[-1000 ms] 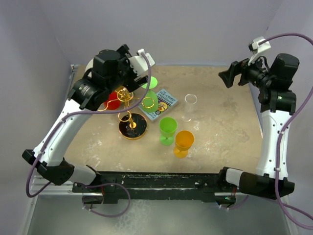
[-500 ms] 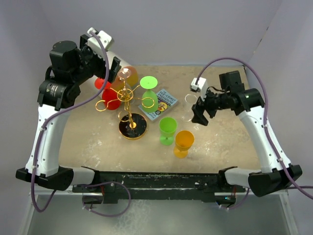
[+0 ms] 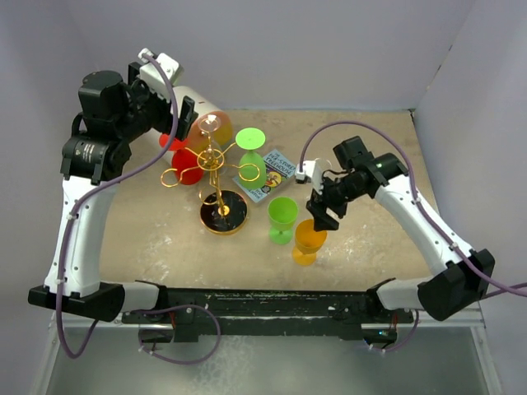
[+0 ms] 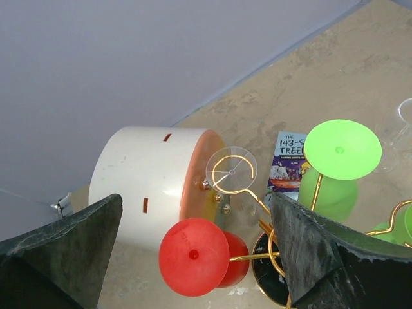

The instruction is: Place the wine glass upside down on the wine glass rack

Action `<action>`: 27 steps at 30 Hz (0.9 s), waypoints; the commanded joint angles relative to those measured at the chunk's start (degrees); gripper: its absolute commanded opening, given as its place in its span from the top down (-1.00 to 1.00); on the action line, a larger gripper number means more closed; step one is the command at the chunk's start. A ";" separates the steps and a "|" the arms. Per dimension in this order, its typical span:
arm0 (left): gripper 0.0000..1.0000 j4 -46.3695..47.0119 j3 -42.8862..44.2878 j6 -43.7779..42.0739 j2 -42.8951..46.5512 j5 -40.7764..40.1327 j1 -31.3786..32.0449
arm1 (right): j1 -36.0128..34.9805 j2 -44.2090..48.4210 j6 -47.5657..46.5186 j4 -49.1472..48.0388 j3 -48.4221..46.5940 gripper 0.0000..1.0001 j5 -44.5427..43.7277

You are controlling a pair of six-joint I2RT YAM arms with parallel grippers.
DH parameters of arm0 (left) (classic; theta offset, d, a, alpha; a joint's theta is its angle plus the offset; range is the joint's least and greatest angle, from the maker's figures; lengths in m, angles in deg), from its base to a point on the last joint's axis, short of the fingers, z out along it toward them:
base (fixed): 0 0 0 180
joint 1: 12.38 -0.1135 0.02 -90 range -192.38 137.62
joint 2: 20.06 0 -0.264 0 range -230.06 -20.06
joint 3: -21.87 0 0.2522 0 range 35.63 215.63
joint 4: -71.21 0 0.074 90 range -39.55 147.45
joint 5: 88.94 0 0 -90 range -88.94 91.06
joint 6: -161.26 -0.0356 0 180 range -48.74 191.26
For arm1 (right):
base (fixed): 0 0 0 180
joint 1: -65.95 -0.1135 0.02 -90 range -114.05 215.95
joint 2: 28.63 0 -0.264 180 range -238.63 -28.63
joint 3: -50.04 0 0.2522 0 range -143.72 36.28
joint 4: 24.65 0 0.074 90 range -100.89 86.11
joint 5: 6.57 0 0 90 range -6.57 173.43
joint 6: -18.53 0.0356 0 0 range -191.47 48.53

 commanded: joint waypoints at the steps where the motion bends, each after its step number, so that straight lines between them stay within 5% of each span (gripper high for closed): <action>1: -0.98 3.09 1.30 1.01 -0.45 2.08 -0.57 | -2.66 -0.68 2.35 -4.10 1.89 -0.45 -3.92; 11: -0.98 3.63 -0.09 0.66 0.42 3.22 -0.87 | -4.66 -2.57 4.01 -7.51 5.22 -0.17 -8.93; 21: -0.98 3.78 -0.53 0.31 0.26 4.58 -0.87 | -4.71 -1.65 1.98 -4.56 4.69 0.58 -13.95; 27: -0.99 3.87 -0.54 0.07 0.30 5.00 -0.92 | -4.70 2.45 2.77 -4.74 5.59 0.80 -16.32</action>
